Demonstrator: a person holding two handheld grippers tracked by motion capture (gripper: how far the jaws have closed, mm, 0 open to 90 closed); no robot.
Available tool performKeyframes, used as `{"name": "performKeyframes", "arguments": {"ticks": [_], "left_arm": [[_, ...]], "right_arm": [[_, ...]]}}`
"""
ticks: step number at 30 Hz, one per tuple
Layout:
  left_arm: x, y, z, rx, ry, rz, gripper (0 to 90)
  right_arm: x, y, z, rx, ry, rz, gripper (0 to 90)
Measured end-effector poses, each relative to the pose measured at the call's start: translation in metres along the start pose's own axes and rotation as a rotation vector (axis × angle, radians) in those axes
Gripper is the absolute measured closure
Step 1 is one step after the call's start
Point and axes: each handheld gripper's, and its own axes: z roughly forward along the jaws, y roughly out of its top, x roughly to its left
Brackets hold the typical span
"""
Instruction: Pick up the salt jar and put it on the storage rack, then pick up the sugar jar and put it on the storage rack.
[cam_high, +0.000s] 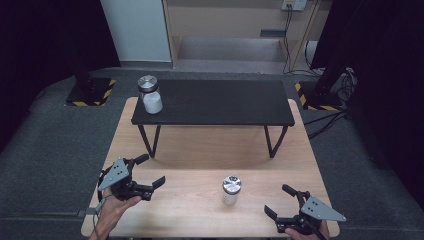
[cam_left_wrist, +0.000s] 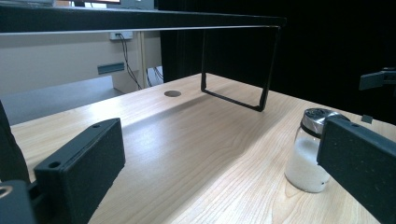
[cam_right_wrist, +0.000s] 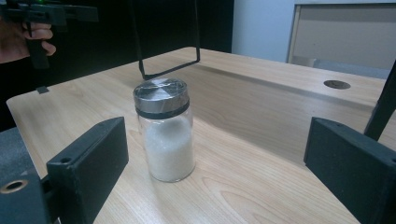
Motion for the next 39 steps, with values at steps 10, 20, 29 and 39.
{"name": "performKeyframes", "arguments": {"ticks": [10,20,29,39], "left_arm": [[0.0,0.0,-0.001,0.003,-0.003,0.002,0.0],[0.0,0.0,-0.002,0.0,0.0,0.006,0.0],[0.0,-0.001,-0.002,0.001,-0.001,0.002,0.0],[0.0,-0.002,-0.002,-0.002,-0.001,-0.009,0.0]], "right_arm": [[0.0,0.0,-0.001,-0.001,0.0,-0.001,6.4],[-0.001,0.0,0.0,-0.002,0.004,-0.003,6.4],[-0.004,0.0,-0.005,-0.032,0.002,0.017,5.6],[-0.014,0.017,-0.007,-0.017,0.049,0.018,2.1]]}}
